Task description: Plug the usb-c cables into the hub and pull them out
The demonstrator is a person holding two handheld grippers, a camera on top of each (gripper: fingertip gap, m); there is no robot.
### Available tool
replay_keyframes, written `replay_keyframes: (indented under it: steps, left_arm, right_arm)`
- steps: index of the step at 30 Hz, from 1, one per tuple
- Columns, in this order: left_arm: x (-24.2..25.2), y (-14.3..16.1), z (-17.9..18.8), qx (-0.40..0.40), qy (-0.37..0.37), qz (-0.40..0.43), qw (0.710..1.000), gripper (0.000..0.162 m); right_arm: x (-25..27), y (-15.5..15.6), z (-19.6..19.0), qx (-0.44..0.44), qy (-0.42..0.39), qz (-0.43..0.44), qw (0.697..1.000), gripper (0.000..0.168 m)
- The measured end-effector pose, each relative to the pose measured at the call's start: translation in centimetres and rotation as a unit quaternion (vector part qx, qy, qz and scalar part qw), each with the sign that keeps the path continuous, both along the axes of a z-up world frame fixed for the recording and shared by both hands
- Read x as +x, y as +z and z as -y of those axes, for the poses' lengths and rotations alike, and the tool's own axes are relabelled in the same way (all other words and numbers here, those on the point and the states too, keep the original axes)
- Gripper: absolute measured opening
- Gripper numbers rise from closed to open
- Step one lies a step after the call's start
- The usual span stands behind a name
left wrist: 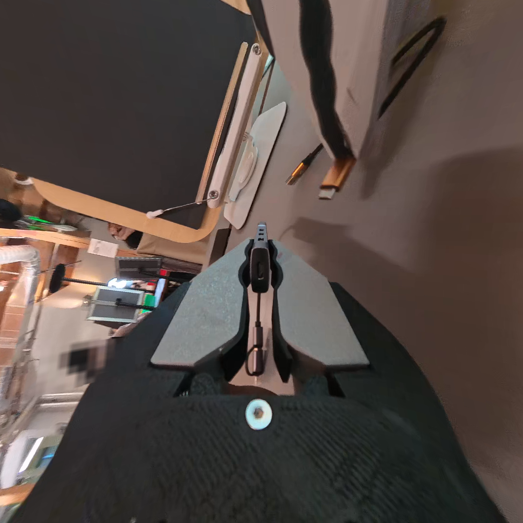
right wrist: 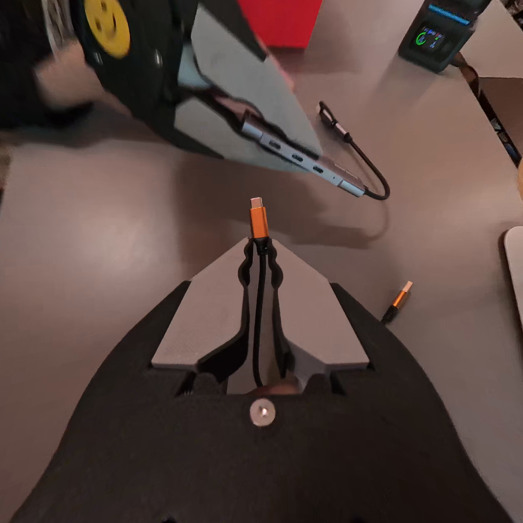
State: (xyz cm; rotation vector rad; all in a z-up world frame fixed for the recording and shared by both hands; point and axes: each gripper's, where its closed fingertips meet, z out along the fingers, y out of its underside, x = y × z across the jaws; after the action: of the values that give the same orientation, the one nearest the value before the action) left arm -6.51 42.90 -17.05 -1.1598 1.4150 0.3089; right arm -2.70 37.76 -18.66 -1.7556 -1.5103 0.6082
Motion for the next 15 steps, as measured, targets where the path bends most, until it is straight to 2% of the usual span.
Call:
replay_keyframes:
  steps: [7,15]
  left_arm:
    - [1.2,0.3,-0.6,0.131,0.021,-0.076,0.988,0.007]
    - [1.9,-0.1,-0.5,0.170,0.018,-0.116,0.978,0.007]
  right_arm:
    - [-0.3,0.9,-0.6,-0.016,-0.044,-0.008,0.999,0.006]
    - [-0.1,1.2,-0.8,-0.021,-0.061,-0.002,0.998,0.006]
